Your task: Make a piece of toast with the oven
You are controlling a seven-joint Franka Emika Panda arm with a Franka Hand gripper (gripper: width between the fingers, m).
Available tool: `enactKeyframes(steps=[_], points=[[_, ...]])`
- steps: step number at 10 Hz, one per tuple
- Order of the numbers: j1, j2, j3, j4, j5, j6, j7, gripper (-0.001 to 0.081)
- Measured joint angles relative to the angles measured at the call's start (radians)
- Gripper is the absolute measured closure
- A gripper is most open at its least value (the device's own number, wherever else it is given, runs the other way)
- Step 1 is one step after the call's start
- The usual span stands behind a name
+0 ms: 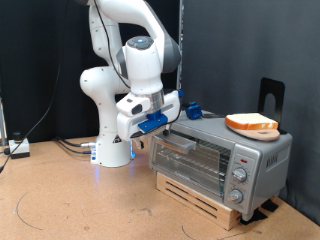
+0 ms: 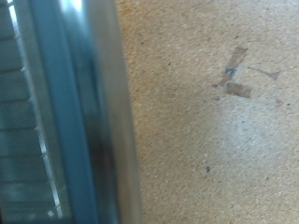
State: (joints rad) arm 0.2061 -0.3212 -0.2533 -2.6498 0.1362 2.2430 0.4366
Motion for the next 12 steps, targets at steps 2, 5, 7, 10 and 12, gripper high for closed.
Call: enactKeyframes(steps=[2, 5, 7, 10, 12], points=[[-0.006, 0.055, 0.0, 0.006, -0.009, 0.045, 0.0, -0.0003], [-0.016, 0.132, -0.001, 0.015, -0.014, 0.12, 0.001, -0.0003], [-0.016, 0.166, -0.005, 0.035, -0.001, 0.139, 0.0, -0.0003], [-0.018, 0.191, -0.013, 0.061, 0.016, 0.14, -0.014, -0.0003], [-0.027, 0.2, -0.02, 0.063, 0.006, 0.14, -0.014, -0.0003]])
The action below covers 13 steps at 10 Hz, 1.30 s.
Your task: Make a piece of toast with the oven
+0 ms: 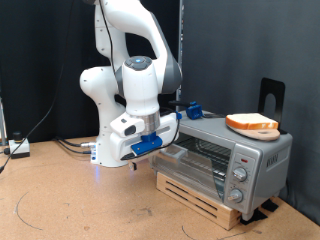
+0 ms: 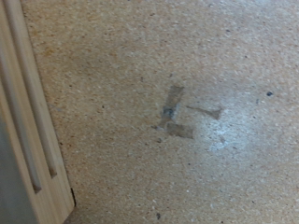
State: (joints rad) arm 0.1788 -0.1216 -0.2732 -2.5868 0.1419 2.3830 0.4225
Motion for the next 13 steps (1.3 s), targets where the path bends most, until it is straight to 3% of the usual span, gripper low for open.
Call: enactKeyframes(steps=[13], points=[[-0.006, 0.022, -0.009, 0.025, 0.061, 0.019, -0.063, -0.0003]])
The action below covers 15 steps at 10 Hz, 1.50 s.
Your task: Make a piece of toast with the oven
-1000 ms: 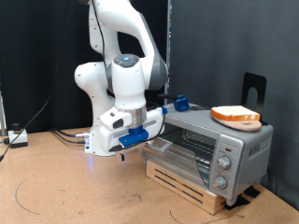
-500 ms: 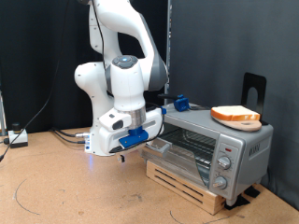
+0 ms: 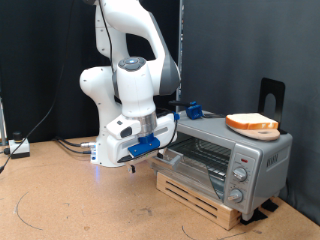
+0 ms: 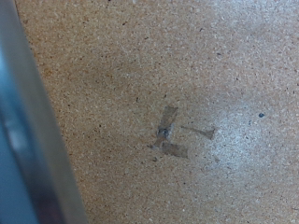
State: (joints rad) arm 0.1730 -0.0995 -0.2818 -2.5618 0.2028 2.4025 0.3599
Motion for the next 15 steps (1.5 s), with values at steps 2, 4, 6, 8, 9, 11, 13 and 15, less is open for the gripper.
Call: enactKeyframes(steps=[2, 4, 6, 8, 9, 11, 13, 15], points=[[0.0, 0.0, 0.0, 0.004, 0.0, -0.006, 0.0, -0.0003], [0.0, 0.0, 0.002, 0.005, 0.0, -0.008, 0.0, -0.0003], [0.0, 0.0, 0.004, 0.008, 0.0, -0.012, 0.0, -0.0003], [0.001, 0.0, 0.005, 0.012, 0.009, -0.018, -0.001, -0.0003], [0.002, 0.0, 0.005, 0.015, 0.015, -0.02, -0.001, -0.0003], [0.002, 0.0, 0.006, 0.019, 0.017, -0.025, -0.001, -0.0003], [0.002, 0.0, 0.006, 0.02, 0.017, -0.027, -0.001, -0.0003], [0.001, 0.0, 0.006, 0.02, -0.021, -0.027, 0.006, -0.0003]])
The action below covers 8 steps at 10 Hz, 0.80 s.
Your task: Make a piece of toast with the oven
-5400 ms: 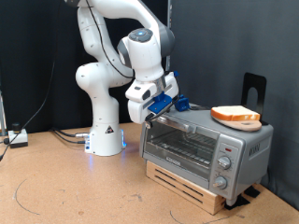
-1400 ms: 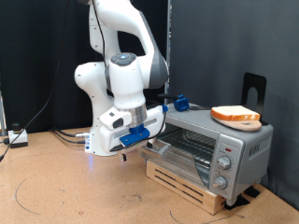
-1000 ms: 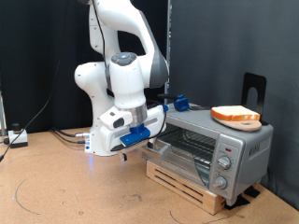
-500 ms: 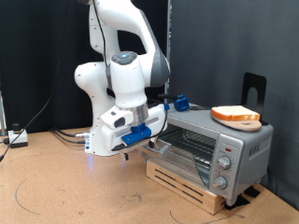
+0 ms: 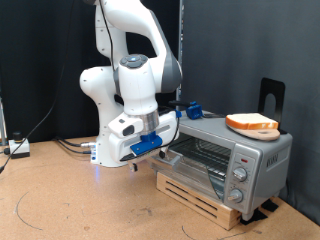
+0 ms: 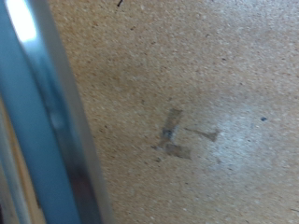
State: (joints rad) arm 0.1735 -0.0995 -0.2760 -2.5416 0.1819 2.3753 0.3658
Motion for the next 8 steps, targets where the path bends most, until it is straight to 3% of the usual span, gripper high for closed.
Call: enactKeyframes(steps=[4, 8], points=[[-0.013, 0.017, -0.004, -0.003, -0.076, 0.034, 0.05, -0.0003], [-0.04, 0.107, -0.018, 0.016, -0.088, 0.111, 0.081, -0.0003]])
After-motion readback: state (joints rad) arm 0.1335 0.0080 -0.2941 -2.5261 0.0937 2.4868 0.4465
